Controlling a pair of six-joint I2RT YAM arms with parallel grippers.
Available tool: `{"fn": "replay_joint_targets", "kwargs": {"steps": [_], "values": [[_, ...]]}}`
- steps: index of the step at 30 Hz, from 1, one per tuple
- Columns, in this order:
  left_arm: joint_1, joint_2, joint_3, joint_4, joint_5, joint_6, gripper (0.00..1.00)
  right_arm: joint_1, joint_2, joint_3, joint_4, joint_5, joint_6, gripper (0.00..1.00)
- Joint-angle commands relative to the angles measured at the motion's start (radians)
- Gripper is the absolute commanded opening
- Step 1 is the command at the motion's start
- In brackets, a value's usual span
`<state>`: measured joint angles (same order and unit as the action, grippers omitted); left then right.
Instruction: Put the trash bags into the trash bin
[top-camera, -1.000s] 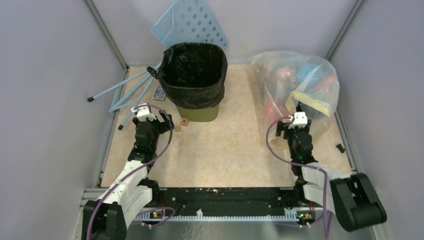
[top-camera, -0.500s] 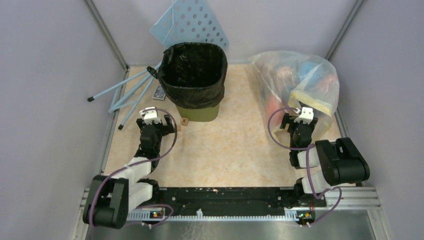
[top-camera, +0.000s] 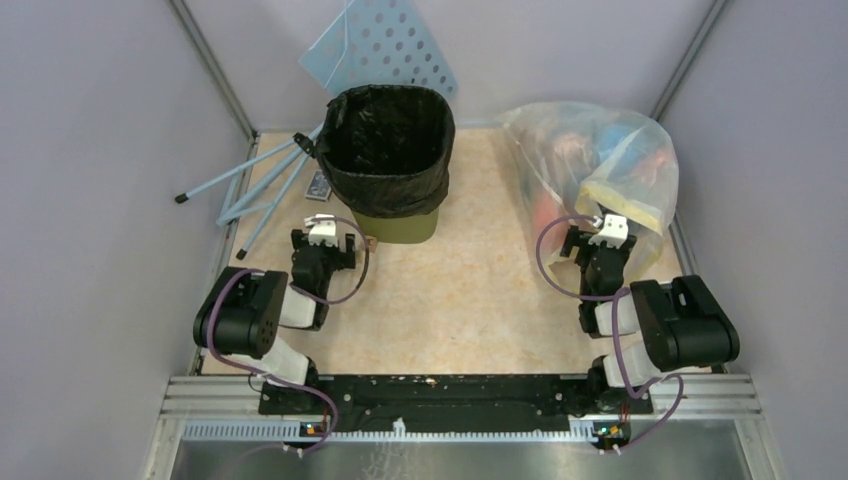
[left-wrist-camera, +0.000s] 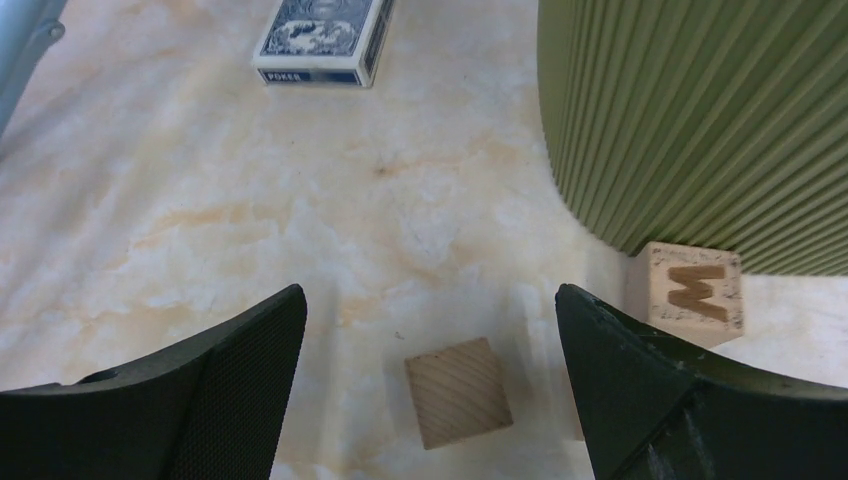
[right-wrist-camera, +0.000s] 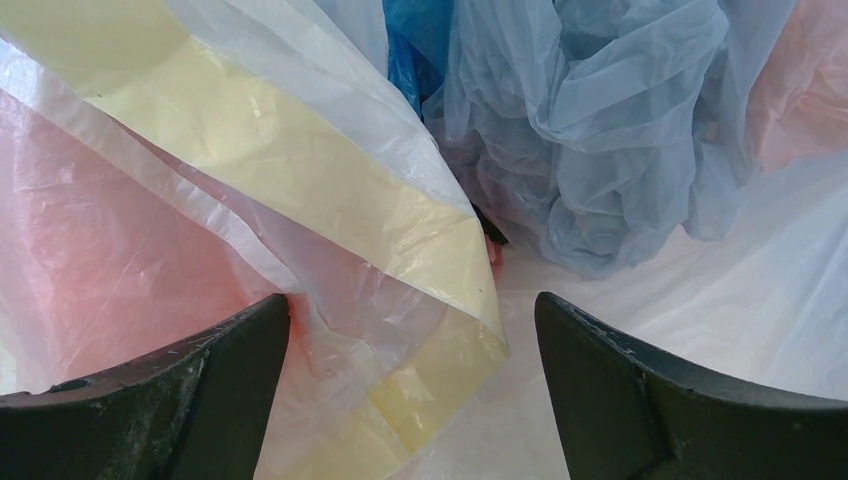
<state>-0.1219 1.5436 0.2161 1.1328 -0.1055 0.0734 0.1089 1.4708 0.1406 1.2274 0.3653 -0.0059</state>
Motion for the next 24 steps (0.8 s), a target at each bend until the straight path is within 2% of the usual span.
{"fn": "replay_joint_targets", "kwargs": {"steps": [1,24], "values": [[0.028,0.015,0.058,0.026,0.038,0.005,0.99,-0.003,-0.005,0.022,0.053,-0.006,0.017,0.91],[0.033,0.02,0.058,0.032,0.041,0.01,0.99,-0.003,-0.004,0.021,0.053,-0.005,0.017,0.92]]}}
